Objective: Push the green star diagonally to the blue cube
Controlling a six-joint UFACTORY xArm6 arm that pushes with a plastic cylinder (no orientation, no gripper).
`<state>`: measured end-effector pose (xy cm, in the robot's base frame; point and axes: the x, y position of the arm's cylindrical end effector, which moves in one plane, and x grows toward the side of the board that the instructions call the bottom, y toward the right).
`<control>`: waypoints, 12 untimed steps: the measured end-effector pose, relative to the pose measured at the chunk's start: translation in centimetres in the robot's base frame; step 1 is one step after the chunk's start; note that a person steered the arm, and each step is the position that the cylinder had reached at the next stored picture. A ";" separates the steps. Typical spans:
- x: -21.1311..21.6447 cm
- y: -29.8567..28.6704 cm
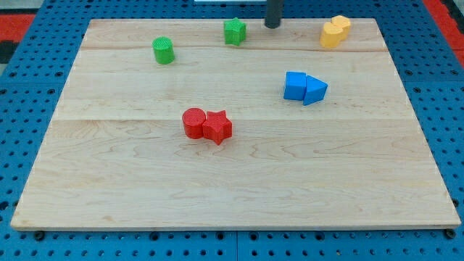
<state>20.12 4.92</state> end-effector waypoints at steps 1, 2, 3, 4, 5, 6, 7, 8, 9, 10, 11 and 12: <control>1.2 -7.1; 2.1 -11.2; 1.9 -11.2; 1.9 -10.3; 1.8 -8.2; 2.6 -3.1; 7.1 -2.9; 9.1 -4.5; 9.1 -4.5; 9.9 -4.6; 12.5 -5.5; 13.9 -6.1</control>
<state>33.98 -1.22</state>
